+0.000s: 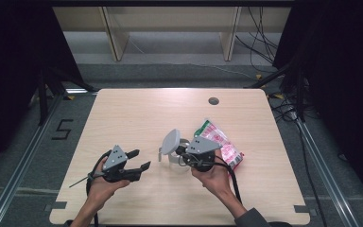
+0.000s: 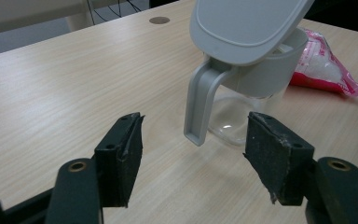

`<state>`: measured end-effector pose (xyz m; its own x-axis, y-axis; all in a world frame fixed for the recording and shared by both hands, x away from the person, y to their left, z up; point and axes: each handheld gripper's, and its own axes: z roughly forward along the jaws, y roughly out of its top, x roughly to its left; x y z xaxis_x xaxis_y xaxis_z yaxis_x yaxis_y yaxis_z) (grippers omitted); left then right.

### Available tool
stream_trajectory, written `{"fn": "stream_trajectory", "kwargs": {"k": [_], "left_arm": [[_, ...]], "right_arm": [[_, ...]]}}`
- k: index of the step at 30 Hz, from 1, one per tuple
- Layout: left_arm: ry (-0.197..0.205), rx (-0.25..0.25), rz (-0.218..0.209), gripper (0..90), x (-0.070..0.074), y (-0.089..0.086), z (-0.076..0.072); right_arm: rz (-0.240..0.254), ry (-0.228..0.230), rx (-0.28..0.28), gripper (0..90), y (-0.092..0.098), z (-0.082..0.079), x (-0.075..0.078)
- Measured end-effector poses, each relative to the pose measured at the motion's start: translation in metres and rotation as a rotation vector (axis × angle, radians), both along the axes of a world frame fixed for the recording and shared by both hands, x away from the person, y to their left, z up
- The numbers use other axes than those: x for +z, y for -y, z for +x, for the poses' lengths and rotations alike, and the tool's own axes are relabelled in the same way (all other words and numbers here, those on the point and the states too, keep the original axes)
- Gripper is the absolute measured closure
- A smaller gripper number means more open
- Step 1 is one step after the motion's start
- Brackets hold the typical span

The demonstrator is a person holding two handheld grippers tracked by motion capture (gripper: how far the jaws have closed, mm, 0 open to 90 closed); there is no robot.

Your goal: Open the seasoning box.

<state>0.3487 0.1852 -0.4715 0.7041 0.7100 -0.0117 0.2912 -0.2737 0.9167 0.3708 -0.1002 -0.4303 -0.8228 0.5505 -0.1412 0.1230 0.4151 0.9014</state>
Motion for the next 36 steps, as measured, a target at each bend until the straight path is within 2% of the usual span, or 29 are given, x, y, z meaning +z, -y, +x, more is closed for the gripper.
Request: {"fn": "stream_trajectory", "kwargs": {"k": [1, 2, 9, 11, 13, 16, 20, 22, 23, 24, 27, 28, 29, 30, 31, 32, 33, 34, 35, 36], "left_arm": [[0.002, 0.003, -0.005, 36.0, -0.001, -0.001, -0.001], [0.000, 0.006, 0.000, 35.7, -0.001, -0.001, -0.001], [0.000, 0.005, 0.007, 34.1, -0.005, -0.002, -0.007], [-0.001, 0.007, 0.005, 33.7, -0.005, -0.002, -0.009], [0.000, 0.010, 0.000, 33.7, -0.006, -0.002, -0.010], [-0.004, 0.011, -0.004, 33.5, -0.008, -0.002, -0.012], [-0.005, 0.010, -0.014, 32.9, -0.010, -0.003, -0.014], [-0.004, 0.016, -0.004, 32.5, -0.011, -0.004, -0.016], [-0.006, 0.017, -0.005, 32.5, -0.011, -0.004, -0.017], [-0.008, 0.022, -0.007, 32.1, -0.012, -0.005, -0.018], [-0.004, 0.026, -0.020, 31.9, -0.015, -0.004, -0.020], [0.020, 0.008, 0.009, 31.9, -0.015, -0.006, -0.018], [-0.002, 0.028, -0.001, 31.8, -0.016, -0.005, -0.020], [-0.002, 0.028, -0.001, 31.8, -0.016, -0.005, -0.020], [-0.008, 0.039, -0.006, 31.8, -0.017, -0.006, -0.020], [0.013, 0.020, 0.005, 31.8, -0.017, -0.008, -0.019], [-0.007, 0.034, -0.012, 31.8, -0.017, -0.007, -0.021], [0.012, 0.017, 0.006, 31.8, -0.017, -0.008, -0.019], [0.012, 0.017, 0.006, 31.8, -0.017, -0.008, -0.019], [-0.005, 0.033, -0.010, 31.8, -0.017, -0.007, -0.021]], "right_arm": [[0.003, -0.009, -0.002, 89.3, -0.002, -0.001, 0.000], [-0.004, 0.000, 0.022, 89.3, -0.004, 0.001, 0.001], [-0.002, -0.009, 0.037, 88.8, -0.018, -0.001, 0.000], [-0.009, 0.004, 0.057, 88.3, -0.021, 0.000, 0.001], [-0.003, -0.007, 0.043, 88.1, -0.020, -0.001, 0.001], [-0.001, 0.005, 0.040, 85.7, -0.016, 0.001, 0.003], [0.015, -0.017, -0.011, 74.5, 0.018, 0.009, 0.009], [0.014, -0.004, -0.050, 67.8, 0.035, 0.011, 0.008], [0.014, -0.004, -0.050, 67.8, 0.035, 0.011, 0.008], [-0.010, -0.017, -0.069, 62.6, 0.052, 0.012, 0.007], [0.015, -0.039, -0.118, 57.9, 0.077, 0.015, 0.005], [0.018, -0.056, -0.141, 55.6, 0.085, 0.016, 0.005], [0.034, -0.086, -0.177, 54.6, 0.090, 0.015, 0.004], [0.037, -0.075, -0.181, 53.4, 0.097, 0.018, 0.003], [0.036, -0.093, -0.189, 52.7, 0.103, 0.018, 0.003], [0.048, -0.108, -0.213, 51.2, 0.107, 0.017, 0.002], [0.054, -0.124, -0.237, 50.7, 0.110, 0.017, 0.001], [0.044, -0.109, -0.239, 50.0, 0.115, 0.020, 0.000], [0.044, -0.109, -0.239, 50.0, 0.115, 0.020, 0.000], [0.045, -0.110, -0.254, 48.6, 0.118, 0.022, -0.002]]}}
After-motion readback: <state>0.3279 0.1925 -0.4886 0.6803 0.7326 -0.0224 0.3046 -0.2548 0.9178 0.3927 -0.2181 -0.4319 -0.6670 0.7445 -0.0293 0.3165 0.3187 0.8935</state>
